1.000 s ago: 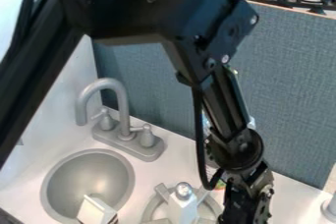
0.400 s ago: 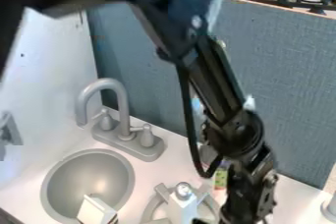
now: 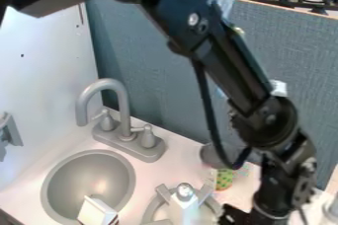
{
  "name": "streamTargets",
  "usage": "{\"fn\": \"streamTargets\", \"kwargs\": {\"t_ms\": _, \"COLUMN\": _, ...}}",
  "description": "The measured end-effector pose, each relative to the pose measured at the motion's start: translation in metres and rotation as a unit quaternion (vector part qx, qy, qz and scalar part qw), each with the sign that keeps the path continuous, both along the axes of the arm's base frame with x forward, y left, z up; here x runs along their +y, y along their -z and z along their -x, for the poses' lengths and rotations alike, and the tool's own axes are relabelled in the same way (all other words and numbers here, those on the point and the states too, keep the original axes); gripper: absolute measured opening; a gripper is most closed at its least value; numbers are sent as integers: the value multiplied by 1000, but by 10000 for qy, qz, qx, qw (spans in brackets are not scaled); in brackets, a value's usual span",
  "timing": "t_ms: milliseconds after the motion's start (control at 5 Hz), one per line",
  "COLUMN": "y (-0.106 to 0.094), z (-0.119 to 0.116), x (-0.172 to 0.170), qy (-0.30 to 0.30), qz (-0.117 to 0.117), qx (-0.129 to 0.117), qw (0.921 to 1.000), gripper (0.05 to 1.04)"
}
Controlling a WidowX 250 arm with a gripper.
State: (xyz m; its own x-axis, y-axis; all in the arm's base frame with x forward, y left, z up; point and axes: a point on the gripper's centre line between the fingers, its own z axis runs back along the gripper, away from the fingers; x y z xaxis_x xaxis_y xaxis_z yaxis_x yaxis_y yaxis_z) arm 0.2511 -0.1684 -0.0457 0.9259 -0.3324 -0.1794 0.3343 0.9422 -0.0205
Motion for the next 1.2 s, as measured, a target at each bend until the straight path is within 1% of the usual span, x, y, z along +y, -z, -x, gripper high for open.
{"fn": "streamTargets", "kwargs": {"t_ms": 200, "y": -2, "z": -11, "x": -21, "qy": 237, "qz": 154, "qx": -172, "qw": 9995, "gripper": 626}}
{"fn": "streamTargets", "kwargs": {"t_ms": 400, "y": 8, "z": -20, "x": -29, "qy": 296, "qz": 144, "qx": -57, "qw": 9994, "gripper": 626}}
{"fn": "streamTargets", "kwargs": {"t_ms": 600, "y": 18, "z": -28, "x": -36, "qy": 324, "qz": 128, "qx": -15, "qw": 9994, "gripper": 627}}
{"fn": "streamTargets", "kwargs": {"t_ms": 1000, "y": 29, "z": -42, "x": -50, "qy": 373, "qz": 275, "qx": 43, "qw": 9989, "gripper": 626}}
{"fn": "streamTargets", "kwargs": {"t_ms": 1200, "y": 34, "z": -44, "x": -55, "qy": 358, "qz": 347, "qx": 81, "qw": 9987, "gripper": 627}}
